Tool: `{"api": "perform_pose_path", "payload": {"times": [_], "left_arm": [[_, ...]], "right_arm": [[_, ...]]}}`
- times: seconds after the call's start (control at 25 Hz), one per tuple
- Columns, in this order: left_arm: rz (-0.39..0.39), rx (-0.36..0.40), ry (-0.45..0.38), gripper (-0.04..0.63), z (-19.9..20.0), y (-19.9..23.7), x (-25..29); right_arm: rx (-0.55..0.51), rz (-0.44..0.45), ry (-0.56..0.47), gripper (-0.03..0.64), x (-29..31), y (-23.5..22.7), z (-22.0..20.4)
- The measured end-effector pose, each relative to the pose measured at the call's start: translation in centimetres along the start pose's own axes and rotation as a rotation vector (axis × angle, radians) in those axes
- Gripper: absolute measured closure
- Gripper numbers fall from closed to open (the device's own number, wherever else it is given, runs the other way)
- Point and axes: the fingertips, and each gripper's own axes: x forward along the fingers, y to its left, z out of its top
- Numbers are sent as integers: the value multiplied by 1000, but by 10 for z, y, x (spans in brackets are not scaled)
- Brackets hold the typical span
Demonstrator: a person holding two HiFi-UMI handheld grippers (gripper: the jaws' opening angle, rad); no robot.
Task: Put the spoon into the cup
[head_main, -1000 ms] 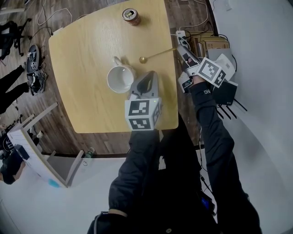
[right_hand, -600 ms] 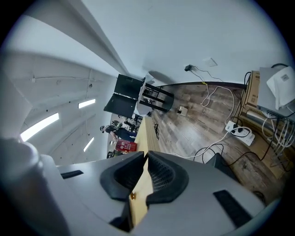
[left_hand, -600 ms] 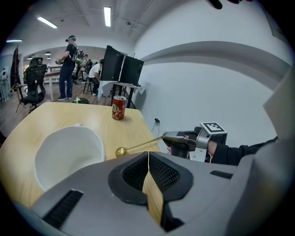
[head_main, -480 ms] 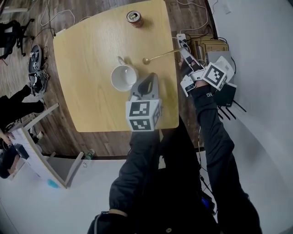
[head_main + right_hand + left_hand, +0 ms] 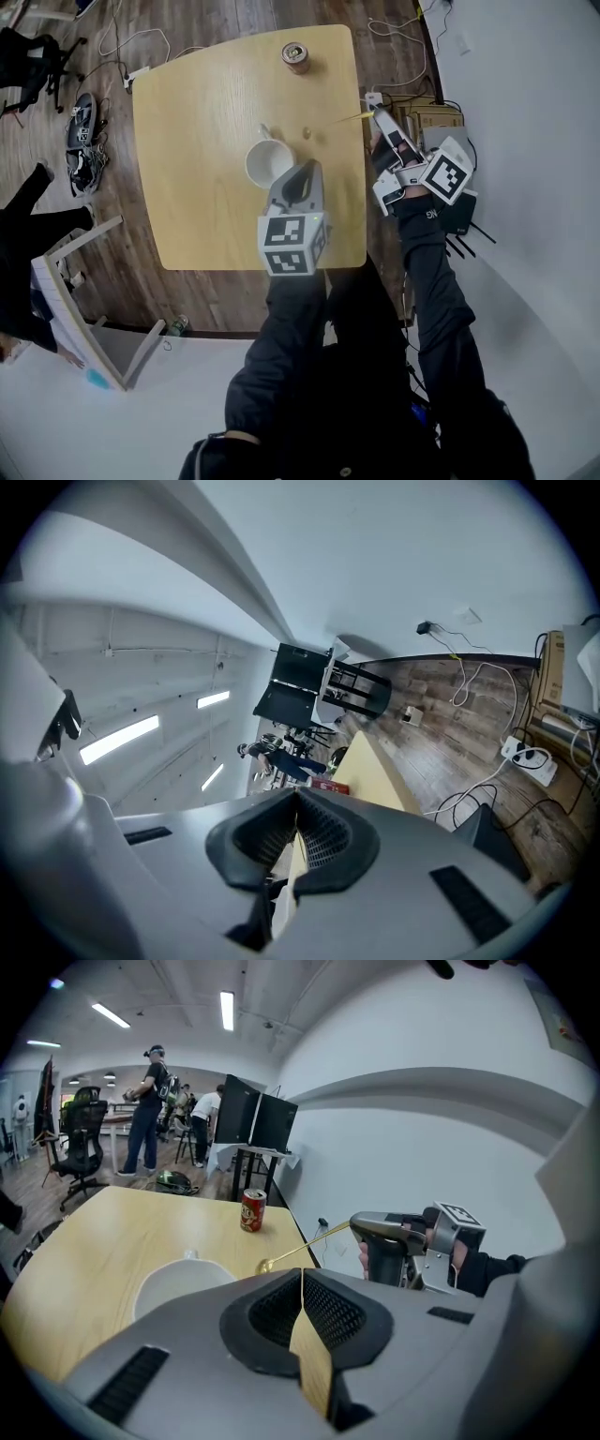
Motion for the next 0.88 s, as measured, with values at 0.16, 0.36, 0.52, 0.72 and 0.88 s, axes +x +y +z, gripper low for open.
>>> {"api": "perform_pose_path", "payload": {"times": [0.16, 0.36, 0.52, 0.72, 0.88], "left_arm": [[22, -16, -42, 560, 15, 22, -28], [94, -48, -53, 560, 12, 51, -41], [161, -76, -43, 560, -1, 57, -32], [208, -115, -35, 560, -17, 88, -54], [226, -143, -33, 560, -27, 104, -65]], "right_arm": [[-20, 63, 3, 592, 10, 48, -10], [-73, 131, 81, 591, 28, 79, -33], [-119, 121, 162, 591, 30, 60, -44], [-177, 97, 222, 591, 42, 64, -85], [-241, 62, 253, 591, 47, 63, -107]]}}
